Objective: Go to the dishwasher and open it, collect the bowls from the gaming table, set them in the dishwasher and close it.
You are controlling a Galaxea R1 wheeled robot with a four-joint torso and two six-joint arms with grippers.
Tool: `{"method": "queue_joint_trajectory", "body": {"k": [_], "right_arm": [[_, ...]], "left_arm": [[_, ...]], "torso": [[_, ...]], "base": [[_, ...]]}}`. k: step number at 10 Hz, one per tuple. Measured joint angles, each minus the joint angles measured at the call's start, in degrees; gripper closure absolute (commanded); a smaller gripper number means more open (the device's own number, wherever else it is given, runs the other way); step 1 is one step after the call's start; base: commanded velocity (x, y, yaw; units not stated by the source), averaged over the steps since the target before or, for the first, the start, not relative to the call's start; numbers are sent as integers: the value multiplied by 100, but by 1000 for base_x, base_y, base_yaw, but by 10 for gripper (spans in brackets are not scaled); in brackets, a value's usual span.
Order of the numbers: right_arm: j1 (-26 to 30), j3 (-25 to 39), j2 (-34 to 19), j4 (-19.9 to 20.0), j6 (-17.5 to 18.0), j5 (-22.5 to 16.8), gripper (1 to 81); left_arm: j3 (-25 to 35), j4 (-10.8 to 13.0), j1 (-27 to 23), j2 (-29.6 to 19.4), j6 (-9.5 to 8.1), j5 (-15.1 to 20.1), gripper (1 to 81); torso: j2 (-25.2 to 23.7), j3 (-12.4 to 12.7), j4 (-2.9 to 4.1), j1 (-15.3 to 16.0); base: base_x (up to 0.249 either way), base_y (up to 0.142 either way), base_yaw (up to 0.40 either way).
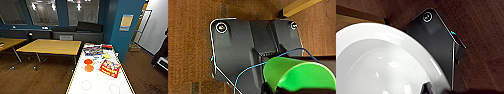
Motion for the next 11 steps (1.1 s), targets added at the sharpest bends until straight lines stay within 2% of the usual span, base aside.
{"method": "queue_joint_trajectory", "body": {"k": [7, 9, 11], "right_arm": [[0, -697, 564, -173, 0, -185, 811], [0, -784, 651, -195, 0, -210, 811], [0, -858, 752, -223, 0, -290, 811]], "left_arm": [[-2124, -2, 302, 1184, -18, -55, 811], [-2587, -2, 396, 1508, -16, -57, 811], [-2732, -2, 444, 1696, -13, -55, 811]], "torso": [[-4, 2, 0, 0], [-4, 2, 0, 0], [15, 2, 0, -15]], "base": [[0, 0, 0], [0, 0, 0], [0, 0, 0]]}}
